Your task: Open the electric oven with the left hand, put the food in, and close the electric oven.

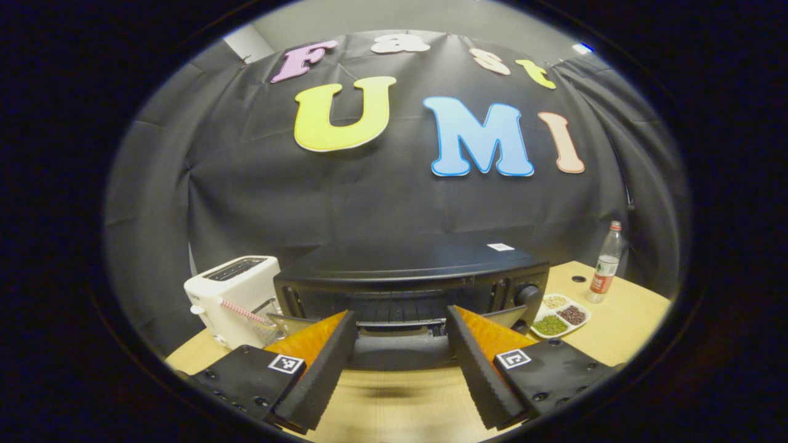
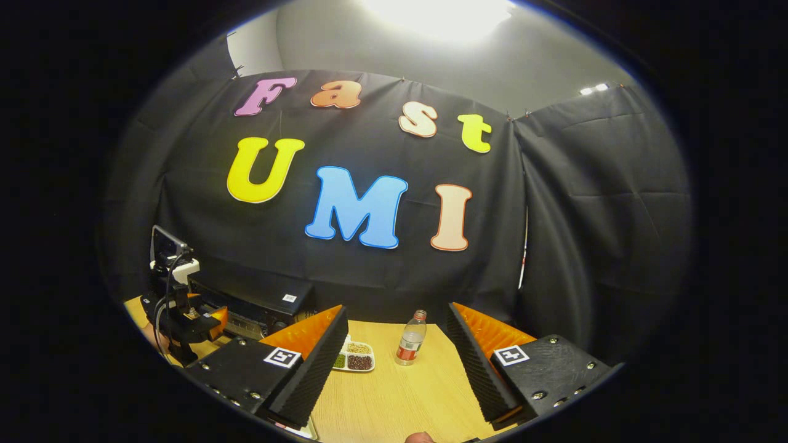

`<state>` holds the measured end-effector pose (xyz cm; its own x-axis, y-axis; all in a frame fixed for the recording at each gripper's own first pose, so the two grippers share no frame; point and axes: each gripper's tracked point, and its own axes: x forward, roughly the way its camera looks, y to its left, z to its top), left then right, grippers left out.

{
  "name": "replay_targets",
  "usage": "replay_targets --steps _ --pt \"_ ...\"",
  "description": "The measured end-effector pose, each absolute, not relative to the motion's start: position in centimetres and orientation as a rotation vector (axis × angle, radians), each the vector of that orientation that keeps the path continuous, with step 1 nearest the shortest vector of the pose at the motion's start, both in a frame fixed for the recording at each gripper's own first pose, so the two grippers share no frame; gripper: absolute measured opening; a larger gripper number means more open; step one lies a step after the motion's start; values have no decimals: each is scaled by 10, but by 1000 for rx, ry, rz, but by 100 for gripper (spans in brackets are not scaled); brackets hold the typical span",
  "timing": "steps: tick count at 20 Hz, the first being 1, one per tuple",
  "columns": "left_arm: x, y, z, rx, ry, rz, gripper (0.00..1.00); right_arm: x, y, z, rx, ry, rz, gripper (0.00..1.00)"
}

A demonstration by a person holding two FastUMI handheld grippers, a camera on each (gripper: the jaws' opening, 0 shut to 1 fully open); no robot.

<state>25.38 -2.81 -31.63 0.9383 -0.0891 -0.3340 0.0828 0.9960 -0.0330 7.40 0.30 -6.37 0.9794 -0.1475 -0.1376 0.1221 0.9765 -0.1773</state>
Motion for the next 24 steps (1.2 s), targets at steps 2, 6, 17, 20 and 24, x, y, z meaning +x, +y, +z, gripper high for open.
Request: replay_targets --steps 2,6,17,20,24 --pt "241 -28 -322 -8 356 -80 100 75 3 -66 -162 160 -121 98" --pt "215 -29 -338 8 387 -72 100 74 2 -68 -151 168 -88 98" --pt "156 -27 -398 -85 551 -14 100 66 4 -90 -137 236 -4 98" --pt "146 -23 -411 -89 585 8 98 63 15 -94 -104 252 52 98" --pt "132 -12 -384 -83 545 41 94 64 28 -102 -46 276 130 99"
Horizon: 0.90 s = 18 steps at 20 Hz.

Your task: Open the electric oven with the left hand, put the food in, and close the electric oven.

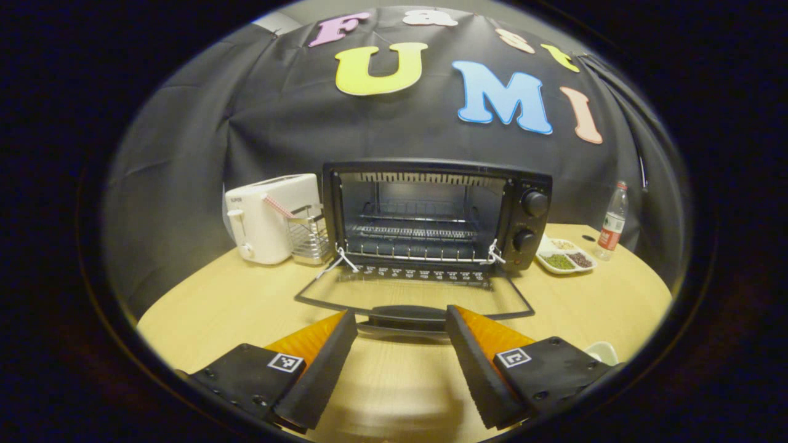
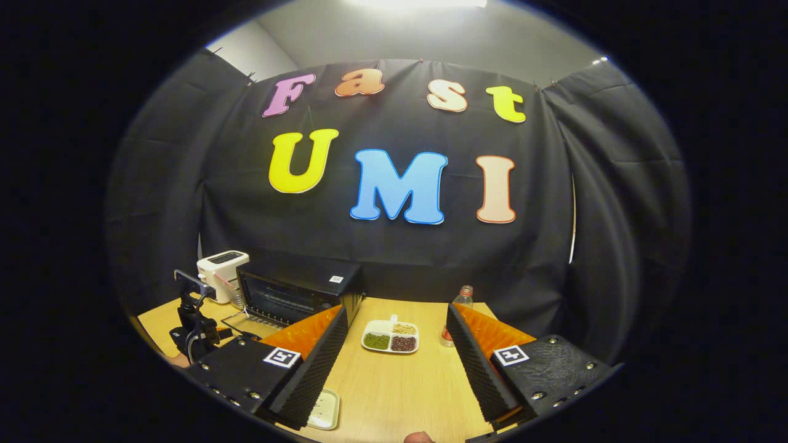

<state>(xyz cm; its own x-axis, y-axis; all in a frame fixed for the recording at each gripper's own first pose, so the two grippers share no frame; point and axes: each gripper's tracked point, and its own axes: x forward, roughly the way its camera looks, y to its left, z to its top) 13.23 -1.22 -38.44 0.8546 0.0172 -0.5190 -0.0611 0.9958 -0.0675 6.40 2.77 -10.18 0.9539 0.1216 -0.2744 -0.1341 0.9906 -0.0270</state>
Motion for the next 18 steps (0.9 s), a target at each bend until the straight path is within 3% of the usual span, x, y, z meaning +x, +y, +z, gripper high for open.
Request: replay_targets --steps 3,5,6,8,11,18 --pt "122 -7 -334 -84 467 47 100 64 47 -121 85 360 227 99" --pt "115 -3 -291 -70 394 47 98 62 57 -135 177 421 274 99" --pt "112 1 -267 -63 354 49 91 61 62 -145 214 463 293 98" --pt "103 5 -226 -53 295 50 100 57 67 -167 266 543 320 99" --pt "89 16 -169 -27 216 58 100 54 73 -193 321 641 361 98" --pt "57 45 -96 -3 129 113 100 34 106 -253 415 925 508 98"
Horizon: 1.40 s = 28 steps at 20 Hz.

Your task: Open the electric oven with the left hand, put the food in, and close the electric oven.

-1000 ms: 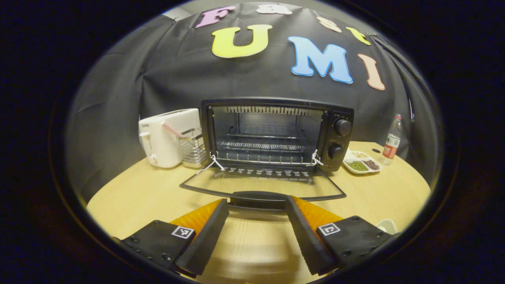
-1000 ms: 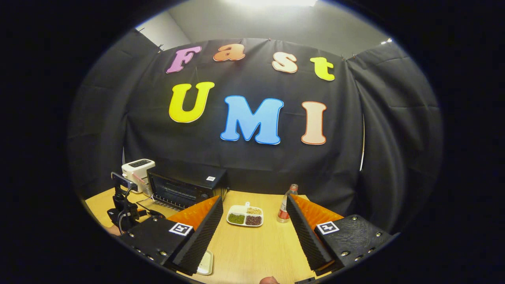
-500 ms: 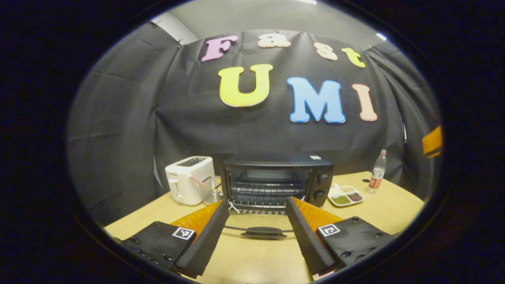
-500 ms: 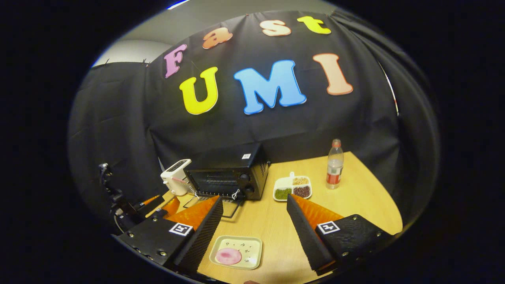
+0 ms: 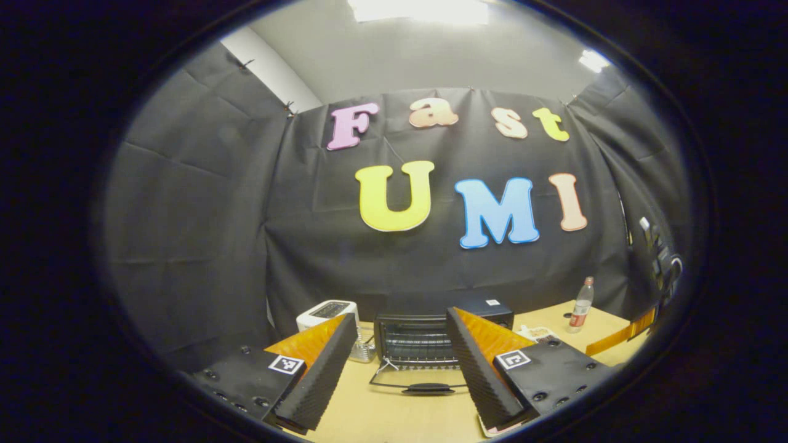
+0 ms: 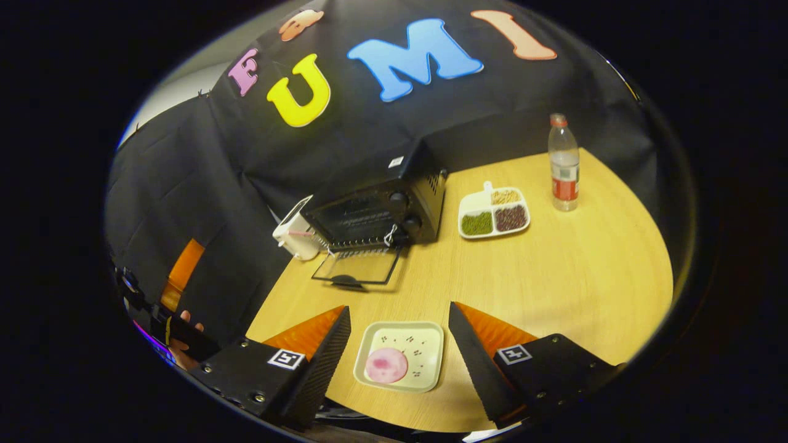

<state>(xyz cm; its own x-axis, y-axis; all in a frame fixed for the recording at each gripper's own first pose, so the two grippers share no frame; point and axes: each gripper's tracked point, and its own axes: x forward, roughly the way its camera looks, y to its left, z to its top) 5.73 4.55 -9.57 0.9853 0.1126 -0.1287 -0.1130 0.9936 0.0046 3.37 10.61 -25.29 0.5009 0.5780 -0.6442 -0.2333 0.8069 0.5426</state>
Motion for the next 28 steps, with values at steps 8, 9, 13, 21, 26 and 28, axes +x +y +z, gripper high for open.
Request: replay_targets --steps 8,9,13,21,26,28 --pt "19 96 -88 10 103 233 100 6 118 -335 313 1217 591 98" --pt "17 102 -90 13 110 249 100 3 117 -345 294 1251 589 98" --pt "8 118 -95 46 131 282 100 -11 122 -376 313 1404 591 98" --pt "11 127 -94 47 135 295 100 -11 109 -402 331 1578 471 46" --pt "17 126 -92 40 120 282 100 -4 109 -405 355 1579 444 1" --pt "20 125 -94 39 120 277 100 -9 109 -406 337 1556 447 1"
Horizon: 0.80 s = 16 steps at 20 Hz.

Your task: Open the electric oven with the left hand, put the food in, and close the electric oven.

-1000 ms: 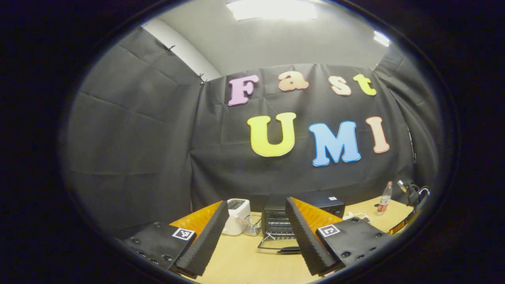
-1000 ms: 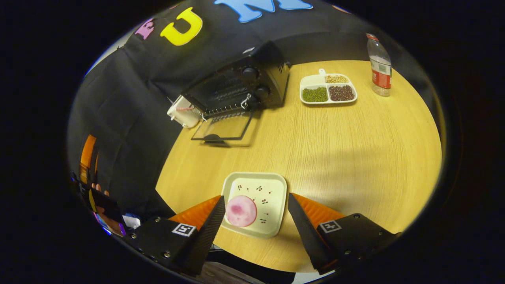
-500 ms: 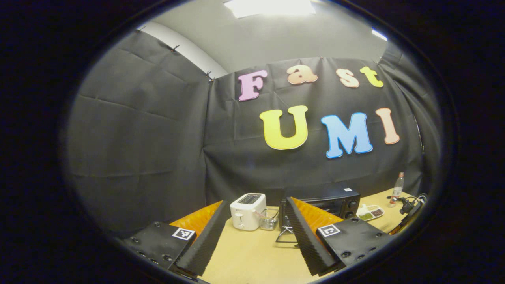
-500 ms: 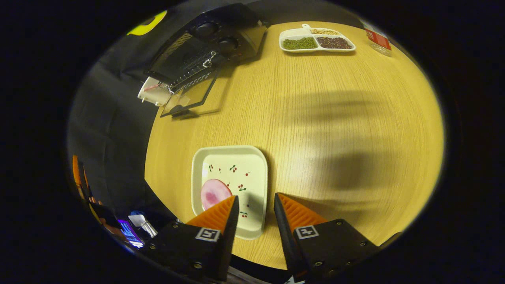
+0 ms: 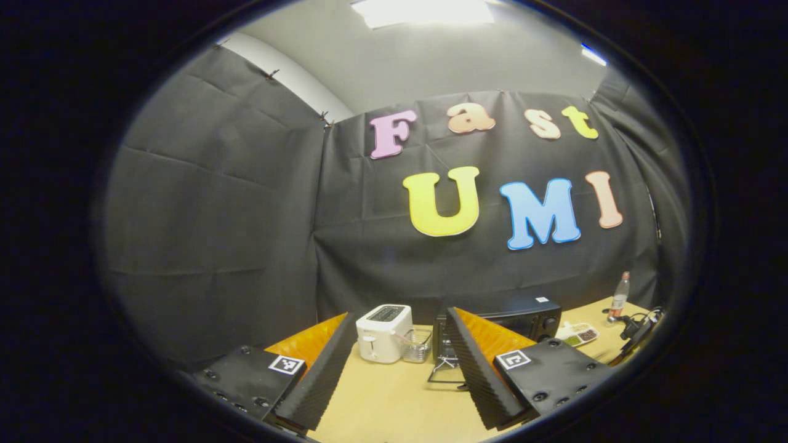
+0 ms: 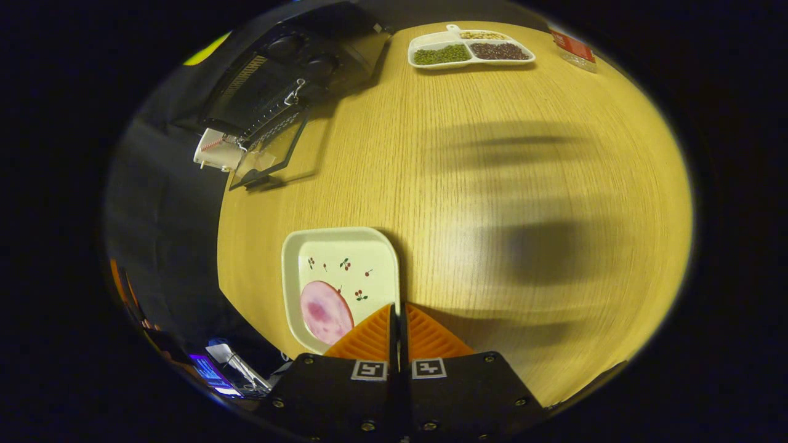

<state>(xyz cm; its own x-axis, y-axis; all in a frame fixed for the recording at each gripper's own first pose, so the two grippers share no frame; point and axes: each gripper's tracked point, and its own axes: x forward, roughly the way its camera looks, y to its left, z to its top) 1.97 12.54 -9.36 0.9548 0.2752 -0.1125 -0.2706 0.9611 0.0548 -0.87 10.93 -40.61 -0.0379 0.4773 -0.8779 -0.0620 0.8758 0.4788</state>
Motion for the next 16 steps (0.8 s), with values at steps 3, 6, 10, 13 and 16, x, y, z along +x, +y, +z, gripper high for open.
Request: replay_targets --steps 3,6,10,13,16 --pt "22 126 -94 11 115 273 100 -5 111 -396 422 1523 456 0" --pt "27 129 -90 3 96 277 100 -1 103 -385 484 1491 446 0" --pt "33 133 -92 -6 91 273 100 12 120 -362 639 1435 398 0" --pt "40 138 -97 -13 95 267 100 25 142 -343 776 1375 335 0" --pt "47 142 -103 -13 101 256 100 47 159 -333 863 1297 242 0"
